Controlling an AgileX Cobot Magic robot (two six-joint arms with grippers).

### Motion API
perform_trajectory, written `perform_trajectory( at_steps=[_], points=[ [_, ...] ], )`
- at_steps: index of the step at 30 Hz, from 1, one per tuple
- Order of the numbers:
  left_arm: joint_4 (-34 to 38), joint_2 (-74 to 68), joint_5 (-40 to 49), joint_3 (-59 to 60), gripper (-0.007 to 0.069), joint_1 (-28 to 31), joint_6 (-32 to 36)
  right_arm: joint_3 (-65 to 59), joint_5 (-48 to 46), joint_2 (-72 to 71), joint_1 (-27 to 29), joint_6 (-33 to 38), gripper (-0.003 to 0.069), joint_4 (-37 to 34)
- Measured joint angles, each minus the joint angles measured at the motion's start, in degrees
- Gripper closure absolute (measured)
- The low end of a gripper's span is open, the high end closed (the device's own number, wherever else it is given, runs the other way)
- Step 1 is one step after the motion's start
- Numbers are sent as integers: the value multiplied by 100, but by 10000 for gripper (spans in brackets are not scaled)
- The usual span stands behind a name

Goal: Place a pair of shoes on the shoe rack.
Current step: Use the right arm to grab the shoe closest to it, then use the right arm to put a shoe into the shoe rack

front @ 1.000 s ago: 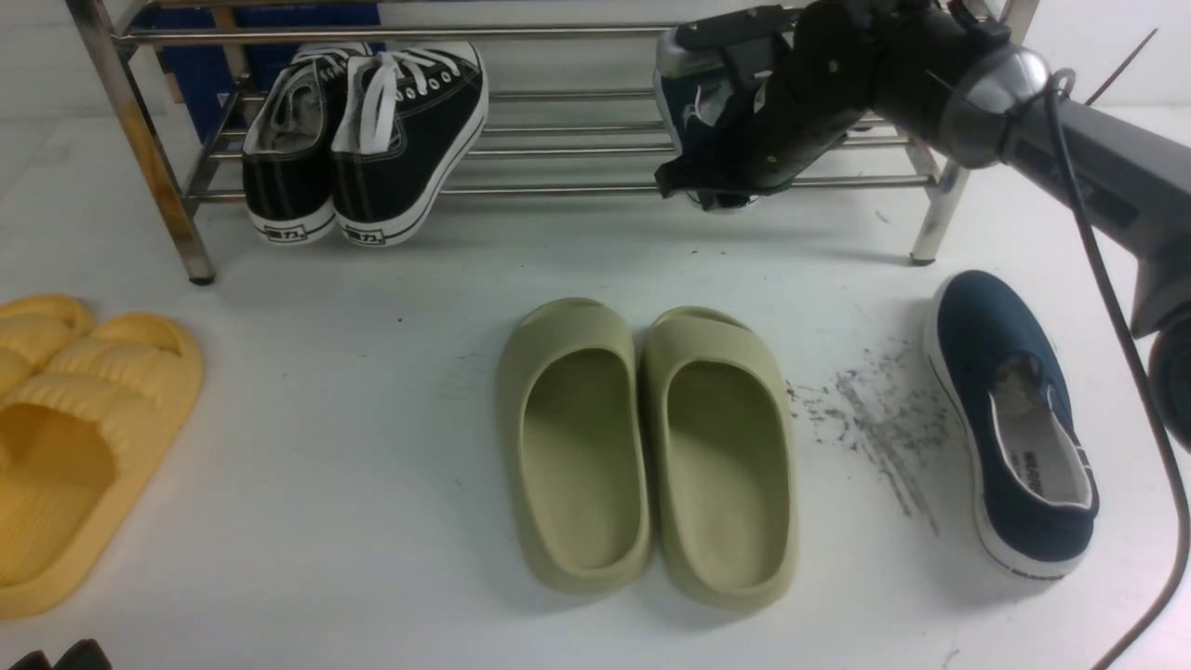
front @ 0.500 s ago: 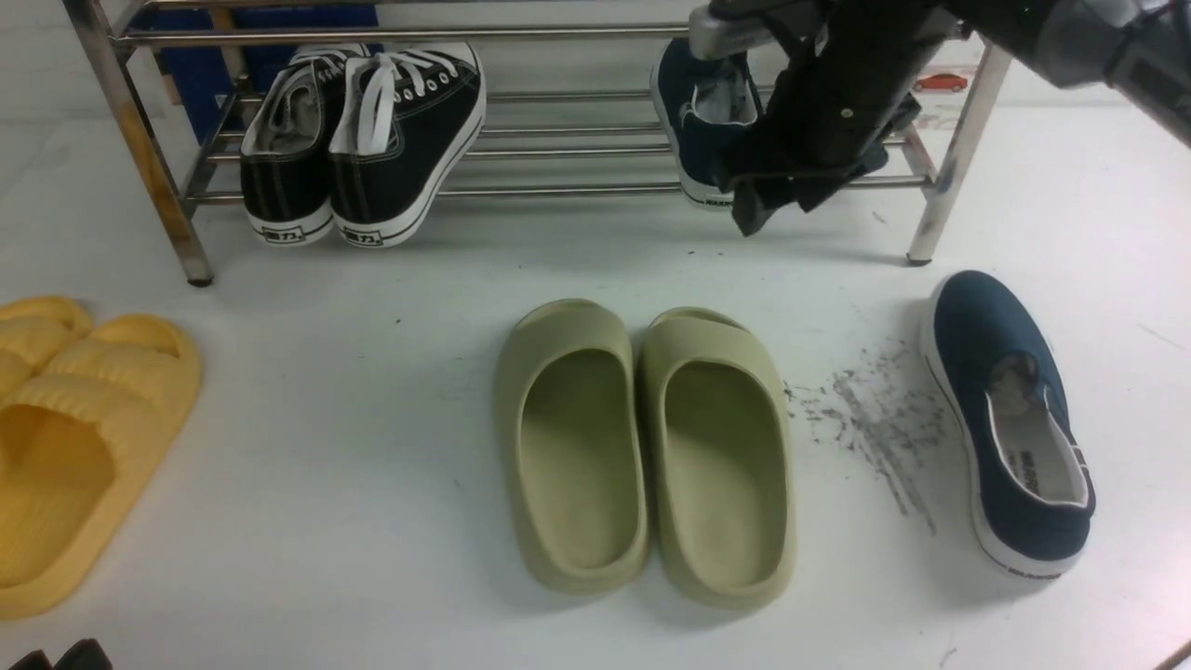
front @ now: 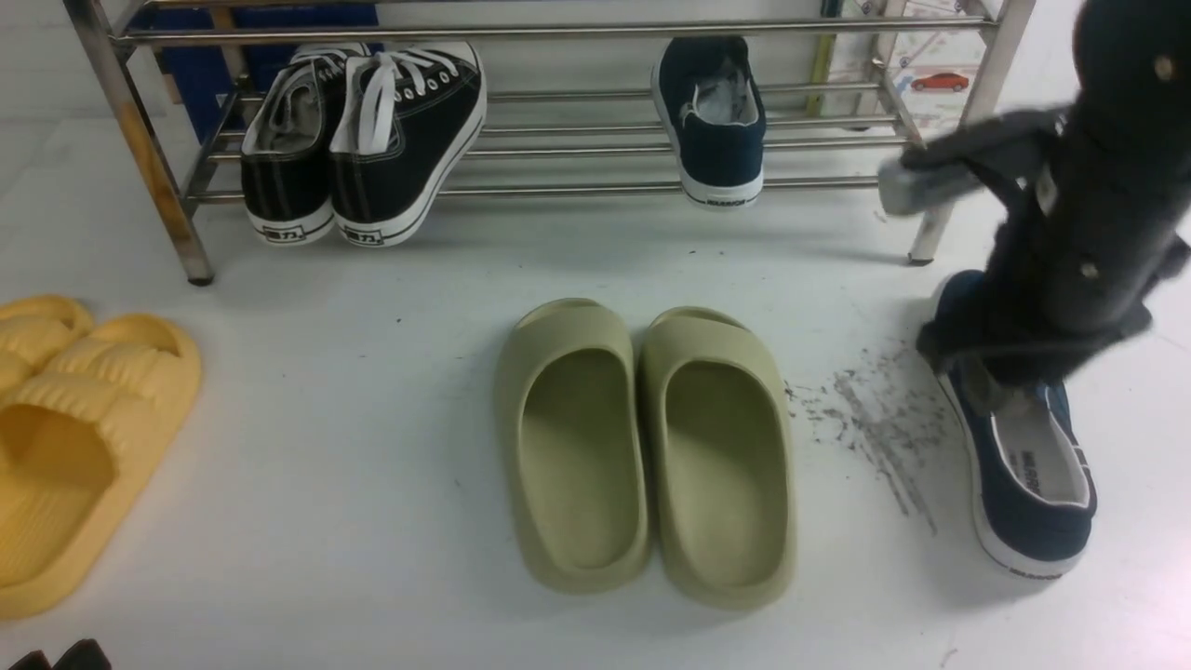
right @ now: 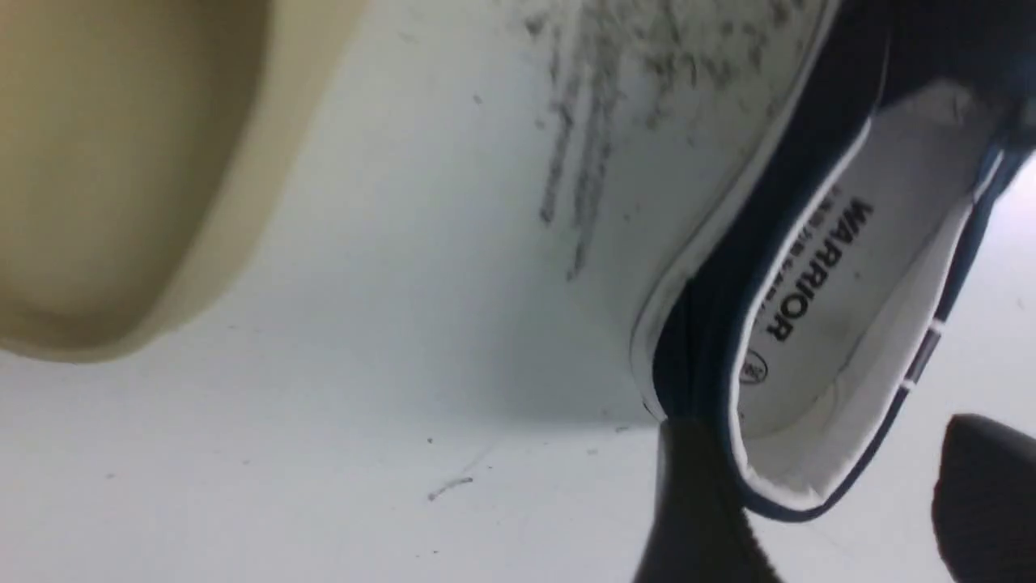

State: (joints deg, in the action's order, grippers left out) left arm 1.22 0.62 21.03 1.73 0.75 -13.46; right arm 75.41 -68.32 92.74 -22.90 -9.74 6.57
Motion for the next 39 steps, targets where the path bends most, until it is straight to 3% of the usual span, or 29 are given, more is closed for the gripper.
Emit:
perform_trajectory(
  at_steps=[7, 15, 21, 24, 25, 33, 39],
  points=[
    [0, 0, 0, 0, 386, 0, 0, -780, 1147, 308, 0, -699, 242, 270],
    [0, 0, 0, 0, 386, 0, 0, -785, 1326, 1107, 0, -928, 298, 542],
    [0, 0, 0, 0, 386, 0, 0, -790, 1378, 1247, 0, -1171, 452, 601],
    [0, 0, 0, 0, 386, 0, 0, -802, 1392, 1080, 0, -1219, 611, 548],
    [0, 0, 0, 0, 386, 0, 0, -802, 1313, 963, 0, -1205, 631, 528],
    [0, 0, 0, 0, 386, 0, 0, 187, 347, 102, 0, -375, 631, 48],
    [0, 0, 0, 0, 386, 0, 0, 1152, 277, 394, 0, -230, 631, -33]
  ],
)
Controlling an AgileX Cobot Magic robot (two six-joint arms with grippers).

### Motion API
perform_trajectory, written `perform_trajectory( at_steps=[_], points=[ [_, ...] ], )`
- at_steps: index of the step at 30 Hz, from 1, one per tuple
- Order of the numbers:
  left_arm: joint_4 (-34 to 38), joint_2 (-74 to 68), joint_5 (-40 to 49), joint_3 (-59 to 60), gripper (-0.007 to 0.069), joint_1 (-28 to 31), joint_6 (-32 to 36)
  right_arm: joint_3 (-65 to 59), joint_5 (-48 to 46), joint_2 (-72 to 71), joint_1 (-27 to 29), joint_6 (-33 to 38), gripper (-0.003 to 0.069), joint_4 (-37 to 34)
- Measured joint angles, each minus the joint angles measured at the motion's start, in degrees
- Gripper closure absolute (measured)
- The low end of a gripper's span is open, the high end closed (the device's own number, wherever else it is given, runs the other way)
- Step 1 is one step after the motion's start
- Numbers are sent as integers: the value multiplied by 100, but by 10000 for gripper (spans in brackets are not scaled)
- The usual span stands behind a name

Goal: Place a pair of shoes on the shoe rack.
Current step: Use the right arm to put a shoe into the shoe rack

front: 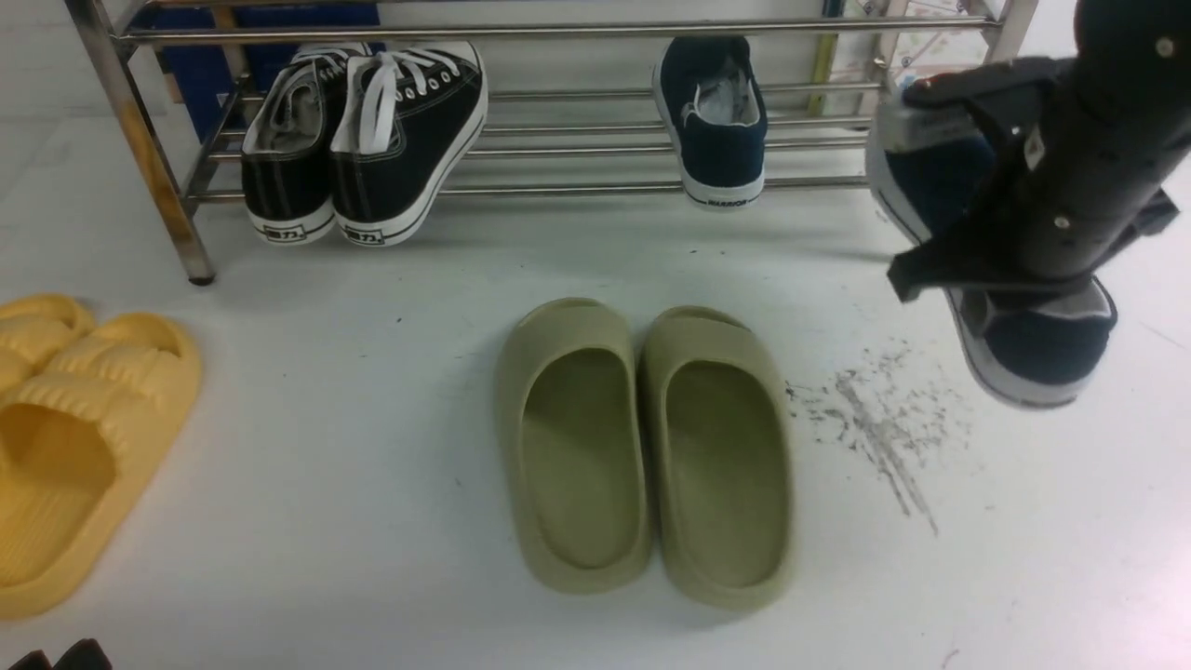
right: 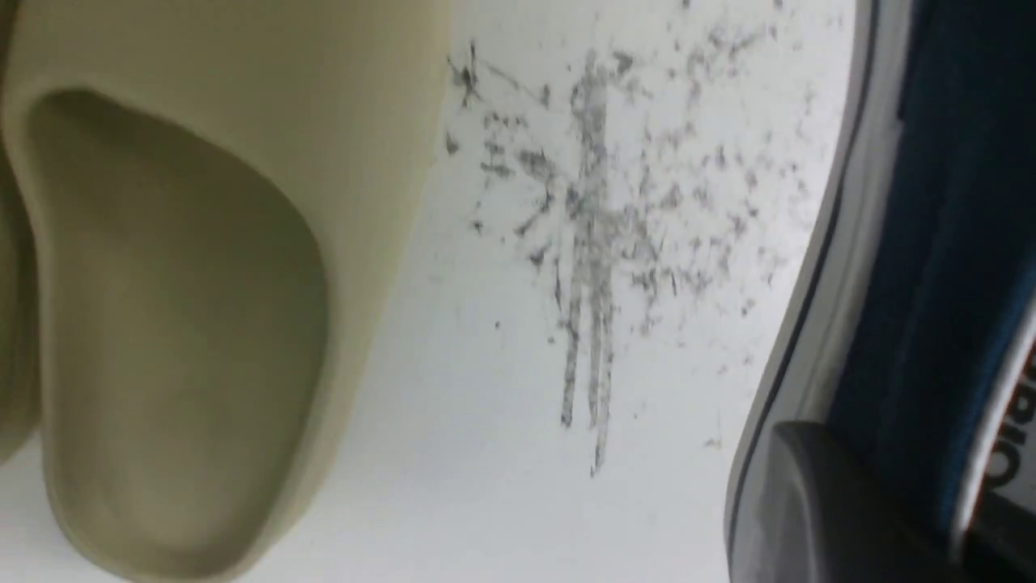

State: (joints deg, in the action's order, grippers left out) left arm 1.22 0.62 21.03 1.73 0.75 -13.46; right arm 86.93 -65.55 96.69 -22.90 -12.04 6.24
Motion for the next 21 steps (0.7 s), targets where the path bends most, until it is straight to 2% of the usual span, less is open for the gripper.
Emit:
perform_trajectory(
  at_steps=[21],
  points=[
    [0, 0, 0, 0, 386, 0, 0, 3353, -650, 2651, 11, 186, 631, 179]
  ],
)
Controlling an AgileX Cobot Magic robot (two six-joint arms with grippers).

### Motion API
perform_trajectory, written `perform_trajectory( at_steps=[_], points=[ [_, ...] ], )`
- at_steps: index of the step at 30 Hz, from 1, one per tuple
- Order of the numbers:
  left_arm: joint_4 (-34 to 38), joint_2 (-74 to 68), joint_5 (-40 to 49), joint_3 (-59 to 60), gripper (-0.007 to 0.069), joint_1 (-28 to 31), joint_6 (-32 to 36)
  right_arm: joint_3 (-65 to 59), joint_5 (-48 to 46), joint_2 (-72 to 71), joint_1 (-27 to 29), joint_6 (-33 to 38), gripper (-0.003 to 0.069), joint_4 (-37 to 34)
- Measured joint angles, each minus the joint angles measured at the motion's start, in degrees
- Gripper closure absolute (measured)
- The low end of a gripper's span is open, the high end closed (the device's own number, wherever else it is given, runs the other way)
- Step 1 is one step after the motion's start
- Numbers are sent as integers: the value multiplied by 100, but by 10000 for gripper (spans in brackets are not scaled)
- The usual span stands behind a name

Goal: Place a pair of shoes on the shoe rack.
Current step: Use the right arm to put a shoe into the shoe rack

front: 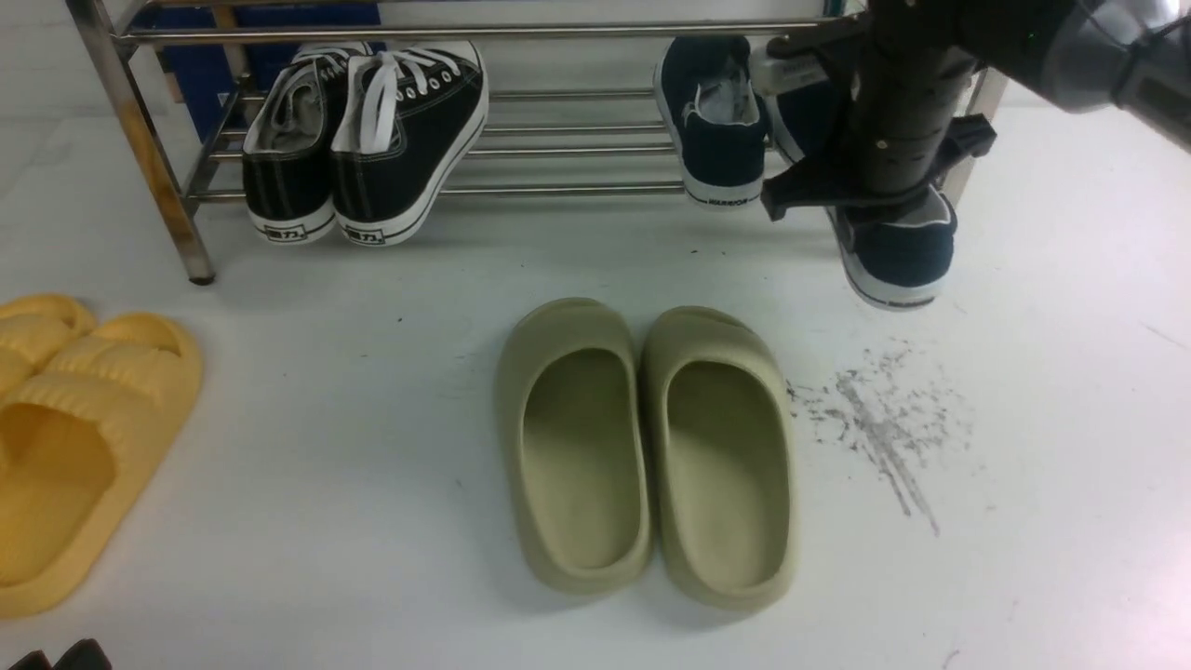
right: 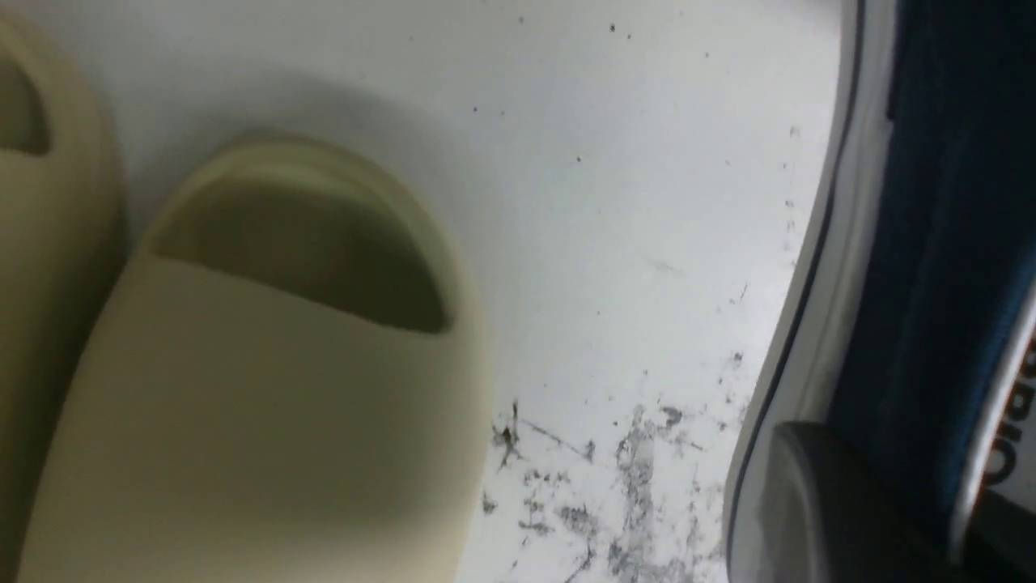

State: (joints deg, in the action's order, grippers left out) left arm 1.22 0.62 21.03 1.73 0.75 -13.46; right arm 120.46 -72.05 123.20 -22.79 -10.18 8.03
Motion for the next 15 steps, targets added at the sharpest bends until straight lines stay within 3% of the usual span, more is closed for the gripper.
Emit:
perform_trajectory(
  at_steps=[15],
  points=[
    [0, 0, 0, 0, 386, 0, 0, 842, 399, 766, 332, 218, 631, -408]
  ],
)
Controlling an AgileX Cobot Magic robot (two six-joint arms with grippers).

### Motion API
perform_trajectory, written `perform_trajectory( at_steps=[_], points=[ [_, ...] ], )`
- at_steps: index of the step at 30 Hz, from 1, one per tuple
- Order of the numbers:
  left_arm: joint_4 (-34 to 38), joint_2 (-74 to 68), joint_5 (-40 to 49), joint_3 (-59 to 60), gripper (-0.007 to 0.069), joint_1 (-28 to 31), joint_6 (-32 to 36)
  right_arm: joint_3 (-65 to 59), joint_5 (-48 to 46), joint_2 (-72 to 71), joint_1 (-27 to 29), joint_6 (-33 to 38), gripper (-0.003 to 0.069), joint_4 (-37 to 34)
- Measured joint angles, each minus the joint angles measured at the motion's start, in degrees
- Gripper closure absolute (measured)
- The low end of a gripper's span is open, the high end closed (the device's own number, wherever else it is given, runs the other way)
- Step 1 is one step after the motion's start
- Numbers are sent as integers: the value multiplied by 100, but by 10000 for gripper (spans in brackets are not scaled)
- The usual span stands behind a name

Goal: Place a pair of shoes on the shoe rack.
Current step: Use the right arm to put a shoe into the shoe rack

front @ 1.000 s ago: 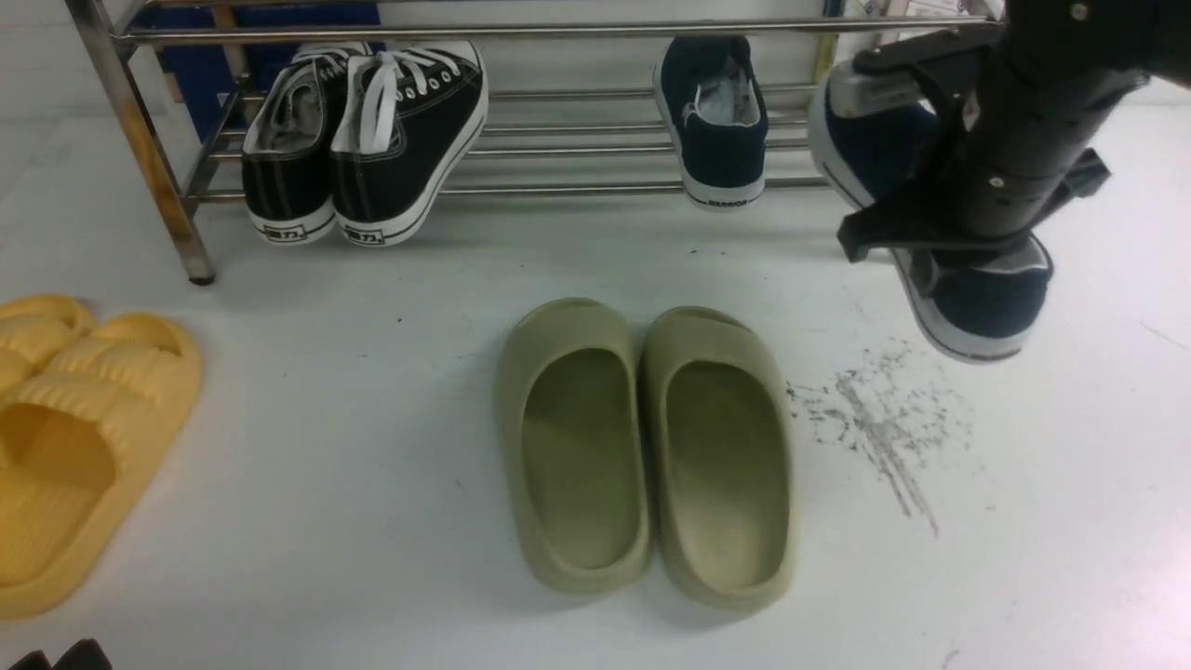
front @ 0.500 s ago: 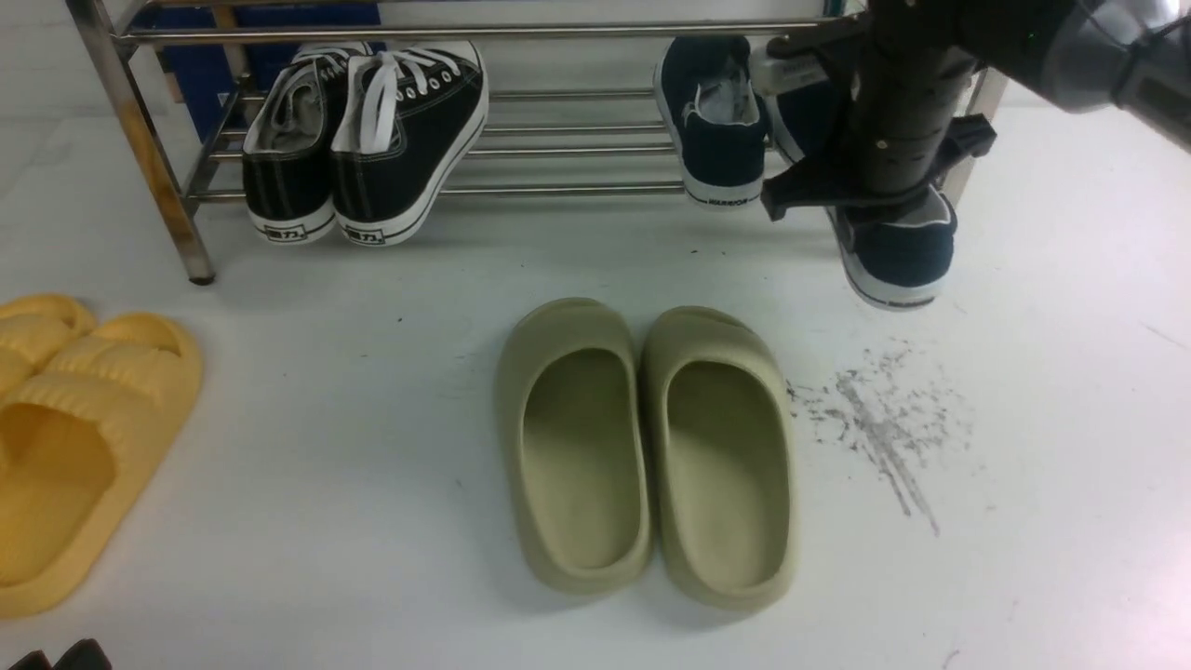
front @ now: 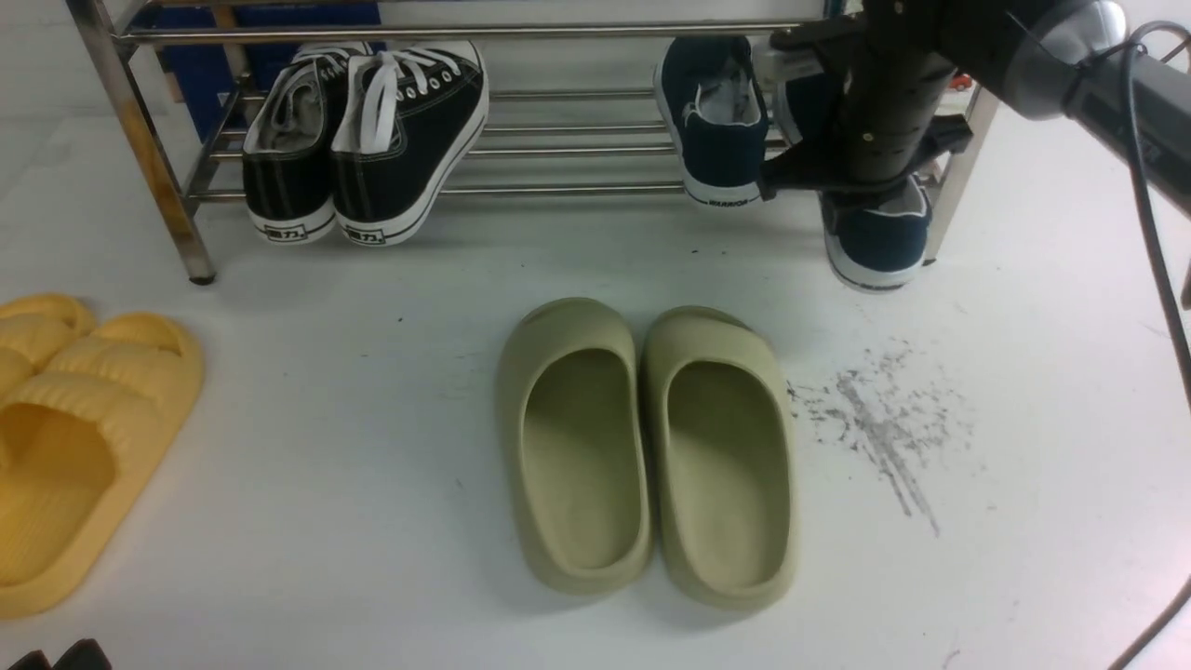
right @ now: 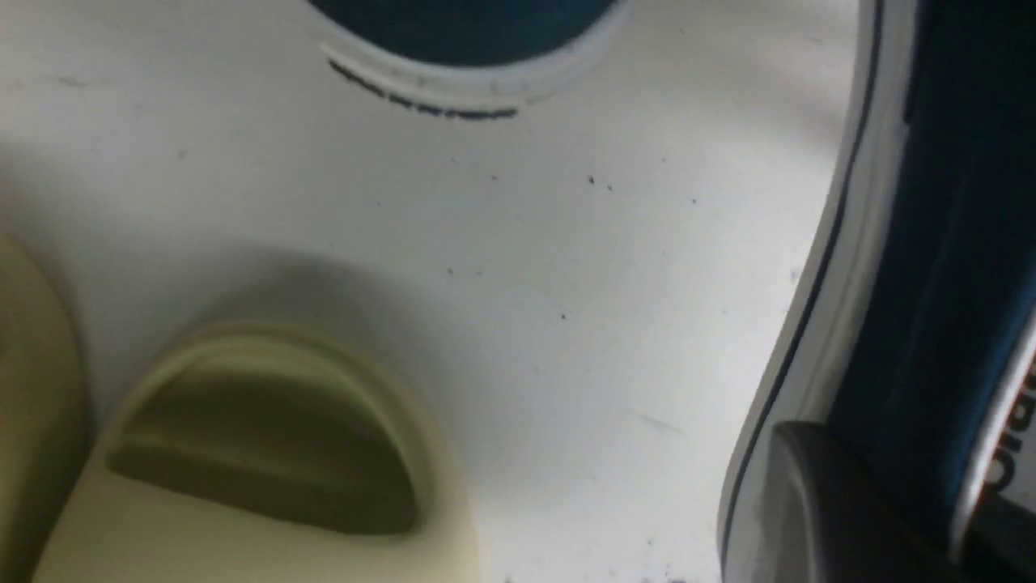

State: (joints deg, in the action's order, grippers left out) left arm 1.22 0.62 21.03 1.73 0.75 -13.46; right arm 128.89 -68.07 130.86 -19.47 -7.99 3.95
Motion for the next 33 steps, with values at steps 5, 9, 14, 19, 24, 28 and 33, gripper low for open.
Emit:
perform_trajectory(
  at_steps=[5, 9, 14, 19, 24, 28, 33],
  points=[
    [0, 0, 0, 0, 386, 0, 0, 5, 351, 67, 0, 69, 631, -93],
    [0, 0, 0, 0, 386, 0, 0, 5, 534, 74, 2, 81, 631, -43],
    [0, 0, 0, 0, 386, 0, 0, 5, 714, 74, 2, 87, 631, 165],
    [0, 0, 0, 0, 386, 0, 0, 5, 1001, 113, 2, 87, 628, 193],
    [0, 0, 0, 0, 386, 0, 0, 5, 1177, 185, 46, 93, 590, 174],
    [0, 0, 0, 0, 386, 0, 0, 31, 1259, 192, 98, 99, 501, 169],
    [0, 0, 0, 0, 386, 0, 0, 66, 1367, 168, 119, 99, 345, 119]
  ],
)
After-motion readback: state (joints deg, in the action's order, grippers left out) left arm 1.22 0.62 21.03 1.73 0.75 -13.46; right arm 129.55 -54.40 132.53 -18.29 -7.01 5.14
